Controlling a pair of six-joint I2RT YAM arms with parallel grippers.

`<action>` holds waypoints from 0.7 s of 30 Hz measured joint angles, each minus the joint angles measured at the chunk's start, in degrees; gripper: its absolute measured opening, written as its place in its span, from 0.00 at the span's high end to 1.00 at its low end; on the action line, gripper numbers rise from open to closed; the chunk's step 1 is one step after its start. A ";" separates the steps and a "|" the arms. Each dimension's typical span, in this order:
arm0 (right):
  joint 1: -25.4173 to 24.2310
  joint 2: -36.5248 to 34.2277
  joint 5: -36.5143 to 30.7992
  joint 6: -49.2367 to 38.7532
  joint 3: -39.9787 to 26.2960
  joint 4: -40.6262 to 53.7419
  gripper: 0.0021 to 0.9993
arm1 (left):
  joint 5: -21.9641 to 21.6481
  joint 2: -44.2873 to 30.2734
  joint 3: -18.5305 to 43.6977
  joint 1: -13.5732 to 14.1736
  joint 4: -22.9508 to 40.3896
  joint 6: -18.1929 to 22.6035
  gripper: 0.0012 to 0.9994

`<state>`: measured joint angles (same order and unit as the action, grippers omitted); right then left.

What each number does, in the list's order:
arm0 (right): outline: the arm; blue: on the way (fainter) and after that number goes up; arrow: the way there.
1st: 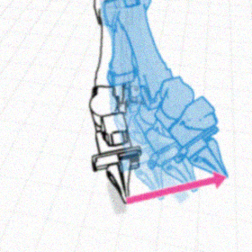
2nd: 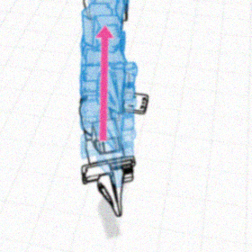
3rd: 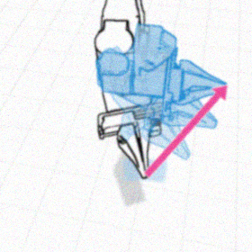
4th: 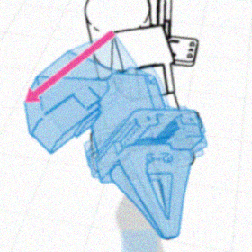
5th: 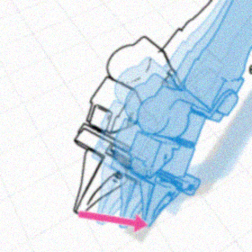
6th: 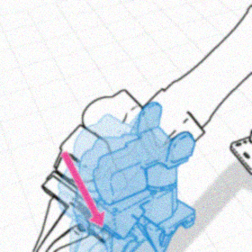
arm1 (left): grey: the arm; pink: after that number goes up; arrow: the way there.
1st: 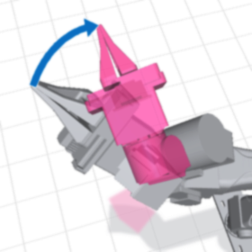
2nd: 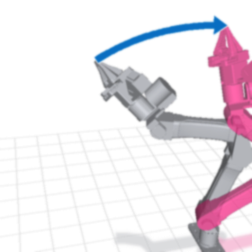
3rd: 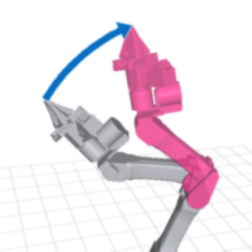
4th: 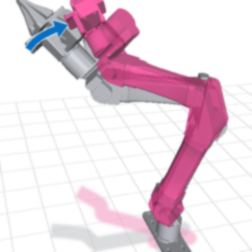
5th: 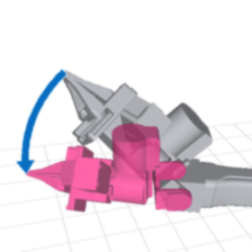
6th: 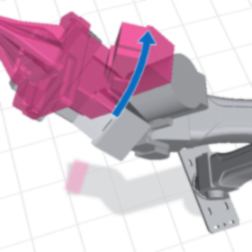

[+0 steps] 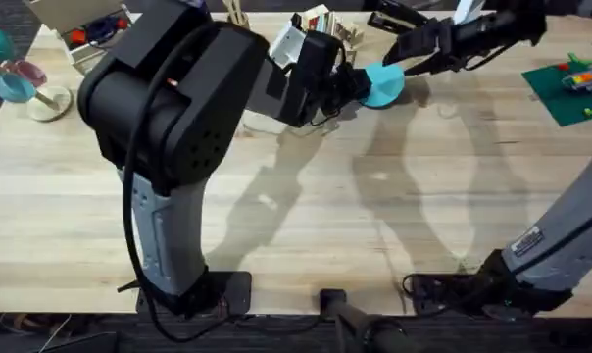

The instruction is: Pick up the plates from the table one by one and place each into a slot on the dish rack.

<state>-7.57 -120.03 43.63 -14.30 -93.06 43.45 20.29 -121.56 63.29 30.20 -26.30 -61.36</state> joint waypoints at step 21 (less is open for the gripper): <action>2.53 -3.47 0.09 2.33 0.00 -0.32 0.34 | 0.00 0.00 0.09 0.00 0.21 0.00 0.96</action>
<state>-5.04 -123.50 43.72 -11.97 -93.06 43.13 20.29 -121.56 63.37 30.19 -26.09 -61.36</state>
